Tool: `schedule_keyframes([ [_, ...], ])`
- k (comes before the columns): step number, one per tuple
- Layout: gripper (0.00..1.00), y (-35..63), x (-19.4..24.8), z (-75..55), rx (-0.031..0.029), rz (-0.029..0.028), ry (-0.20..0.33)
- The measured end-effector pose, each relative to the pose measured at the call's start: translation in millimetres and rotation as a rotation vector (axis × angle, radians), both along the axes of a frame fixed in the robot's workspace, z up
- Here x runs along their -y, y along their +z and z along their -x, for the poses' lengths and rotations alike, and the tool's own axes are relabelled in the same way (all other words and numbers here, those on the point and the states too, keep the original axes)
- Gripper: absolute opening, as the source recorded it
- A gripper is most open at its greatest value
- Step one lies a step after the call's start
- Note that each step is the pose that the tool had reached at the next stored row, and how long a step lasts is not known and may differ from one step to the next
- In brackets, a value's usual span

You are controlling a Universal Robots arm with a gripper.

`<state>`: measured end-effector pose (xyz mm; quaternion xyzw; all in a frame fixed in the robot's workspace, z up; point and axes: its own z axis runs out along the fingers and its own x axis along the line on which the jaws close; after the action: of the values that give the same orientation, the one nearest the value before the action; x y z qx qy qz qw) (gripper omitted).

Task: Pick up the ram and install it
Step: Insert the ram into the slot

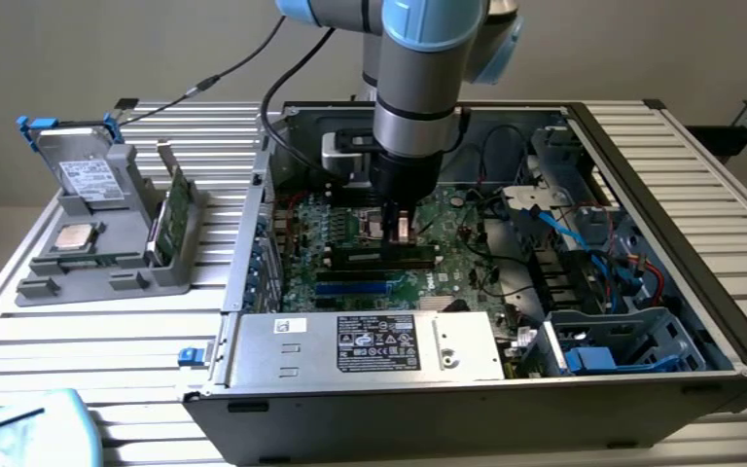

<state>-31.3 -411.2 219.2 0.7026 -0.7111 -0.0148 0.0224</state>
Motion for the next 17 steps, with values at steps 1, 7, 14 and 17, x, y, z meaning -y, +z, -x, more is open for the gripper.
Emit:
schedule_keyframes([
  [1, 0.14, -0.4, -0.2, 0.0, -0.0001, 0.0, -0.004],
  [7, 0.14, -2.1, -1.7, 0.1, 0.0, -0.0002, -0.026],
  [14, 0.14, -1.9, -3.1, 0.0, -0.0001, 0.001, -0.029],
  [17, 0.14, -1.9, -3.1, 0.0, -0.0001, 0.0026, -0.029],
])
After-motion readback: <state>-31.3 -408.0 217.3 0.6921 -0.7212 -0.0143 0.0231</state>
